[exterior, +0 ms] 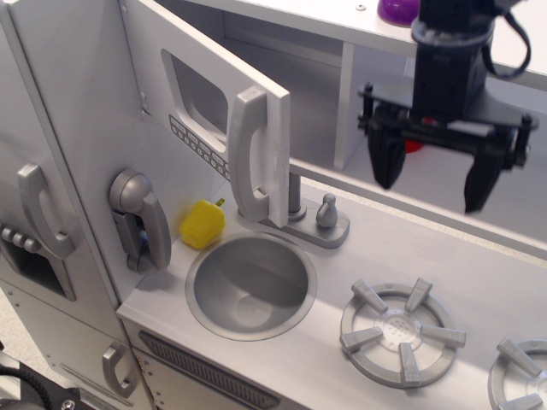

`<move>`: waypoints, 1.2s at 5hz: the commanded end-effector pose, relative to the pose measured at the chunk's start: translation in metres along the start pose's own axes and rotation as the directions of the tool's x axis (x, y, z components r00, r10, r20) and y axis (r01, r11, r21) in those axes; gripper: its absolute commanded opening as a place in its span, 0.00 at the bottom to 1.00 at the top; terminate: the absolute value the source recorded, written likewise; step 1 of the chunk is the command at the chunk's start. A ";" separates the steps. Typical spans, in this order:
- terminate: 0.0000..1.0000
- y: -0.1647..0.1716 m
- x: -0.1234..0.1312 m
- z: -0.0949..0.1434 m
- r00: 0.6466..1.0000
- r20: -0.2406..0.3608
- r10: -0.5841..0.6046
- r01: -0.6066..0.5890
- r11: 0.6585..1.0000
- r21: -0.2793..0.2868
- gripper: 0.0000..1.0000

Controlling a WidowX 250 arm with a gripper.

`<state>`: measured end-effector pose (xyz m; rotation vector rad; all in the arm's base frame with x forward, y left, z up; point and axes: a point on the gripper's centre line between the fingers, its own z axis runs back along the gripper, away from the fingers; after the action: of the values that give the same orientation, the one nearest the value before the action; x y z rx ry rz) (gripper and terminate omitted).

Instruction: Open microwave

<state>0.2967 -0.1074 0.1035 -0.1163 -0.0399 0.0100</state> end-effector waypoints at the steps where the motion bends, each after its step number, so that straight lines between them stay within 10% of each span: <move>1: 0.00 0.062 0.032 0.032 0.982 0.128 0.140 -0.140 0.990 -0.014 1.00; 6: 0.00 0.169 -0.035 0.034 0.990 0.064 0.127 -0.132 0.989 0.073 1.00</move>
<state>0.2552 0.0595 0.0935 -0.0478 -0.0444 0.1425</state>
